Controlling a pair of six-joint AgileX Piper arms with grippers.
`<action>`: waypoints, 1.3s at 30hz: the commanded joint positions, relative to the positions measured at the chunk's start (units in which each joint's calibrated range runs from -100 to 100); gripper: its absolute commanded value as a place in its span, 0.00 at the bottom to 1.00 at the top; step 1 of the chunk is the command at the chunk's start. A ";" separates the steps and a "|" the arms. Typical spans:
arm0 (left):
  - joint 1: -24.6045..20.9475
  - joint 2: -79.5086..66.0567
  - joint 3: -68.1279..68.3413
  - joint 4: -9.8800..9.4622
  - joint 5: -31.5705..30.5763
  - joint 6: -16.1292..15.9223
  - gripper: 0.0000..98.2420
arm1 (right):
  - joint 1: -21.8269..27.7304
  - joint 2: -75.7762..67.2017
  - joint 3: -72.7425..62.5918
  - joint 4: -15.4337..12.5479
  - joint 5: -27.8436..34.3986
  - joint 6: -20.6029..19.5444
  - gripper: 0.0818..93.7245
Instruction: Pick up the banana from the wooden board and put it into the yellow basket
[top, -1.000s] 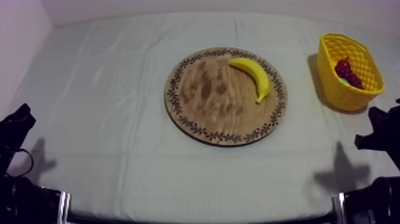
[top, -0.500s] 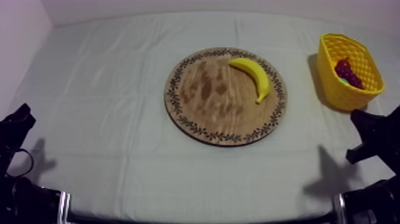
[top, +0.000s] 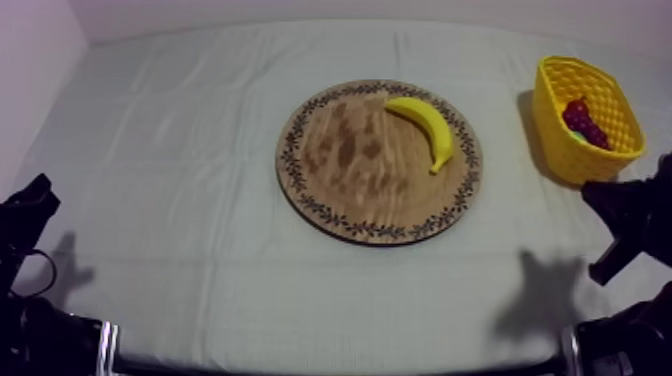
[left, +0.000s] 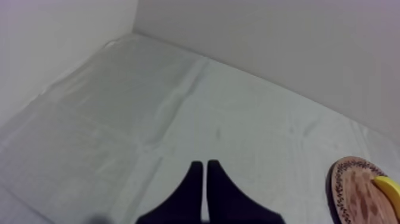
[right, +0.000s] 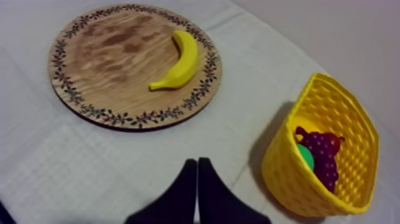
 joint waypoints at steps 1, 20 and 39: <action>-0.02 0.02 0.03 -0.01 -0.01 0.00 0.00 | -1.36 10.92 -10.67 0.13 3.46 -0.90 0.00; -0.02 0.02 0.03 -0.01 -0.01 0.00 0.00 | -2.47 56.65 -60.28 -1.04 37.46 -1.29 0.00; -0.02 0.02 0.03 -0.01 -0.01 0.00 0.00 | -3.78 84.04 -80.01 -1.55 42.03 -3.46 0.00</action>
